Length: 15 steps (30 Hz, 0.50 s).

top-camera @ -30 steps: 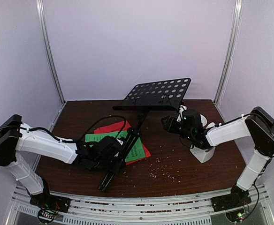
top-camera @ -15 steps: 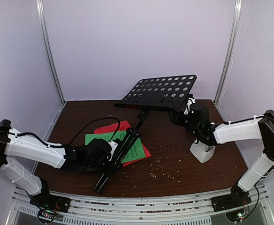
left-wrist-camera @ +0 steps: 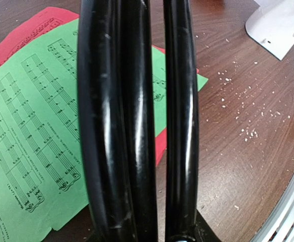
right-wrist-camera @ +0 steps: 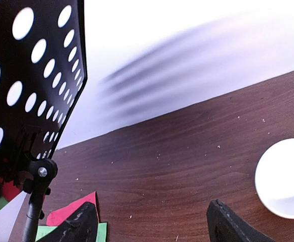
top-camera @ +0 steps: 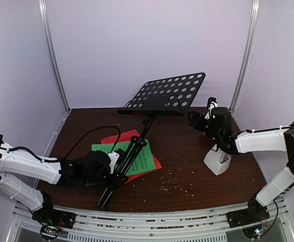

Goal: Pack up the instrument practice props

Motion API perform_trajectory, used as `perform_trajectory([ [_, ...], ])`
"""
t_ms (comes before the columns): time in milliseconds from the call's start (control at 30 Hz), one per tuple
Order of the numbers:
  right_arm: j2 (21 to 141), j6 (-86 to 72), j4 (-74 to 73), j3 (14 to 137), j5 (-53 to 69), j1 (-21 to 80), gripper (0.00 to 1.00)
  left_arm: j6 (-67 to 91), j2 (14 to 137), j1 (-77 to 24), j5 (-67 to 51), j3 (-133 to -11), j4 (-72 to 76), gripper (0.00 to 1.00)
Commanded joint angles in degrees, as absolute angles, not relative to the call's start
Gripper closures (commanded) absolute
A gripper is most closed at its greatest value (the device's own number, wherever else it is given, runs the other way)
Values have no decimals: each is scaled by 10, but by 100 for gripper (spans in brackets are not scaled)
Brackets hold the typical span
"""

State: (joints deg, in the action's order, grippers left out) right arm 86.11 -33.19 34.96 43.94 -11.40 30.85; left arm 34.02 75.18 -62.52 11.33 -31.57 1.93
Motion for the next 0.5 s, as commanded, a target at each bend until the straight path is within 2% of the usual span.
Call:
perform_trajectory([
  [0, 802, -327, 339, 429, -134, 289, 23, 324, 712, -621, 210, -364, 239, 100],
  [133, 729, -325, 326, 425, -150, 275, 20, 315, 745, -621, 213, -400, 187, 100],
  [467, 567, -263, 170, 473, -162, 242, 17, 273, 866, -661, 235, -519, 84, 100],
])
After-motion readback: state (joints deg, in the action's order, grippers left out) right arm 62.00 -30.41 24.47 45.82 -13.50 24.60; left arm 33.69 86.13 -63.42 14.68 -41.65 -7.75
